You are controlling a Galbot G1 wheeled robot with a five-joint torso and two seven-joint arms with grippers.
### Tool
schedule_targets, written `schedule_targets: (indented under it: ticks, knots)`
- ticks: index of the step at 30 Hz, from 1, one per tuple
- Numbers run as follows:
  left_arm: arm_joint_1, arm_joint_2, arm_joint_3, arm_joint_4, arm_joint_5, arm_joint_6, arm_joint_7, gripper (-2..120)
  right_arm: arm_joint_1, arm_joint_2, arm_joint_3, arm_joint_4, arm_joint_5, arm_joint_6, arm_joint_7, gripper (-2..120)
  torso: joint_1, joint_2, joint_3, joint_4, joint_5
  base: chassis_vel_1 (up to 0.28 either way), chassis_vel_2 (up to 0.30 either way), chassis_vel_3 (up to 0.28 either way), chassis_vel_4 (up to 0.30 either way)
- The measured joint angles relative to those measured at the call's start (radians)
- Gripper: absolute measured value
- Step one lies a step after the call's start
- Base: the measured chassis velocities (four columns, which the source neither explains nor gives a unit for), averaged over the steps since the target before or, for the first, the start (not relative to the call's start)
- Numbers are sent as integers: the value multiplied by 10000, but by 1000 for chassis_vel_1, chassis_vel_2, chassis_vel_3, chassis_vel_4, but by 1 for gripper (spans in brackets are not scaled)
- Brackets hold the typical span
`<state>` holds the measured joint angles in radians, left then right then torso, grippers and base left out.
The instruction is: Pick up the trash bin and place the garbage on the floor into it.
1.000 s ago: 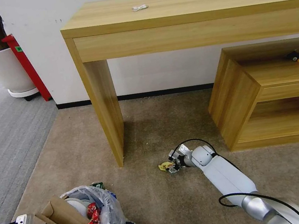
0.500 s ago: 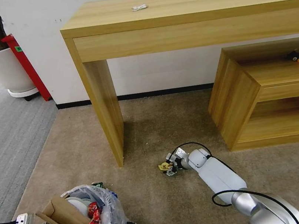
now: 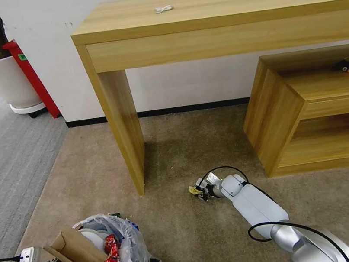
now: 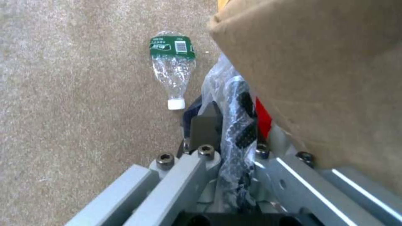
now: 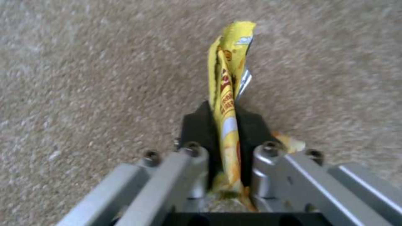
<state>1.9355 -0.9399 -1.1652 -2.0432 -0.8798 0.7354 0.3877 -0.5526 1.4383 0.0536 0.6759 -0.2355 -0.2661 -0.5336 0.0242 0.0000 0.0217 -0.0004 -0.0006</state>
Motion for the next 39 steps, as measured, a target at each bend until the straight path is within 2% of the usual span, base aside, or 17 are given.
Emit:
schedule_targets:
  ticks: [1, 3, 8, 11, 16, 18, 20, 24, 28, 29, 35, 39]
  knots:
    - [0, 0, 0, 0, 0, 0, 0, 0, 0, 0, 0, 0, 0, 0, 0, 9, 0, 0, 0, 0, 0, 0, 0, 0, 0]
    - [-69, 99, 32, 21, -28, 0, -1, 0, -47, -35, 32, 182, 136, -75, 112, 0, 0, 0, 0, 1, 2, 0, 0, 0, 0]
    - [-293, 351, 179, 85, -105, 1, -83, 0, -270, -228, 147, 899, 439, -256, 277, 0, 0, 0, 0, 4, 2, 0, 0, 0, 0]
    - [-808, 732, 535, 194, -222, 1, -259, 0, -645, -648, 281, 2381, 1462, -540, 343, 0, 0, 0, 0, 0, 2, 0, 0, 0, 0]
    - [-1498, 1105, 998, 402, -249, 1, -325, 0, -714, -766, 572, 2891, 1943, -452, 445, 0, 0, 0, 1, 3, 2, 0, 0, 0, 0]
    - [-2155, 1401, 1435, 622, -289, 2, -497, 0, -715, -844, 748, 3148, 2438, -282, 629, 0, 0, -1, 1, 3, 3, 0, 0, 0, 0]
    - [-2953, 1707, 2001, 838, -483, 2, -868, 0, -770, -991, 817, 3730, 2898, -146, 642, 0, 1, -1, 2, 1, 2, 0, 0, 0, 0]
    - [-3573, 1914, 2557, 970, -778, 1, -1328, 0, -877, -1166, 854, 4635, 3386, -217, 679, 0, 0, 0, 1, 1, 5, 0, 0, 0, 0]
    - [-4638, 2256, 3672, 1051, -1475, 0, -2376, 0, -1101, -1570, 834, 6816, 4577, -656, 815, 0, 1, 0, 0, 2, 3, 0, 0, 0, 0]
    - [-4638, 2256, 3672, 1051, -1475, 0, -2376, 0, -1101, -1570, 834, 6816, 4577, -656, 815, 0, 1, 0, 0, 2, 3, 0, 0, 0, 0]
    - [-5398, 2525, 4574, 913, -2058, 2, -2991, 0, -1083, -1930, 601, 8588, 5752, -1169, 887, 0, 1, 0, 1, 1, 3, 0, 0, 0, 0]
    - [-5910, 2642, 5081, 800, -2490, 2, -3426, 0, -807, -1872, 163, 9493, 6484, -1543, 1034, 0, 0, 0, 0, 6, 3, 0, 0, 0, 0]
